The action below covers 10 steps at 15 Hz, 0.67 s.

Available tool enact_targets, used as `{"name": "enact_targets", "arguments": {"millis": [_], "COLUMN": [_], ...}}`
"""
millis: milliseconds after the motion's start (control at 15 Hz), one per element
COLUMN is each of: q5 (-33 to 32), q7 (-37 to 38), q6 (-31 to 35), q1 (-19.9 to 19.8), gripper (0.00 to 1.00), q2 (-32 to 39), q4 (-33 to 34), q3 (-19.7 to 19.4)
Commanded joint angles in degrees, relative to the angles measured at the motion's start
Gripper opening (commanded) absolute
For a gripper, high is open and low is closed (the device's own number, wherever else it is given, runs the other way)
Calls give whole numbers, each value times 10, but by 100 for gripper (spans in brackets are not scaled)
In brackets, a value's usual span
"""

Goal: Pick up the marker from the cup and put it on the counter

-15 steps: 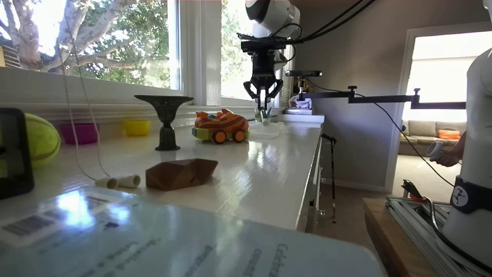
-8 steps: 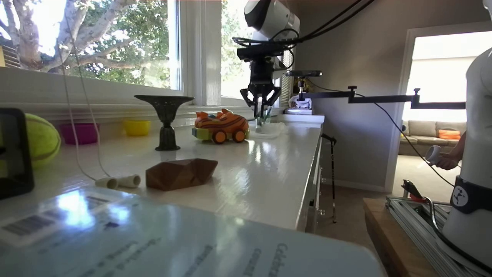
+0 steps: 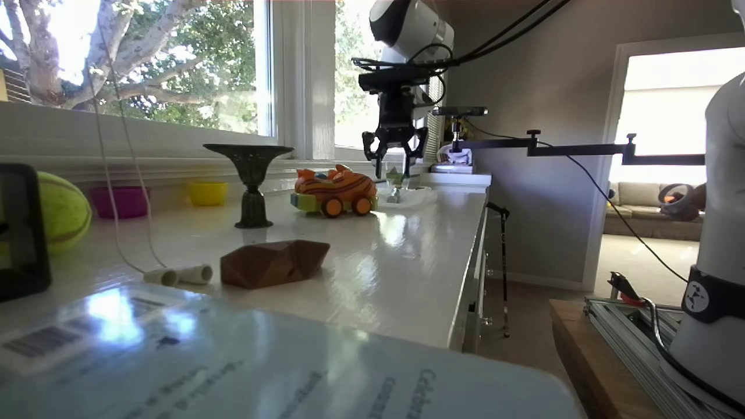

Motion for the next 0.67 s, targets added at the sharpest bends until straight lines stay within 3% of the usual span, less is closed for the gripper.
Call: {"name": "enact_targets", "arguments": {"millis": [0, 67, 333, 600], "q5": [-65, -84, -133, -146], "q7": [-20, -27, -81, -187], "q6": [-50, -69, -178, -263], "q1": [16, 20, 34, 34], "gripper": [92, 100, 100, 100], "q2": [-30, -37, -82, -124], "q4": [43, 61, 137, 195], "q3": [14, 18, 38, 43]}}
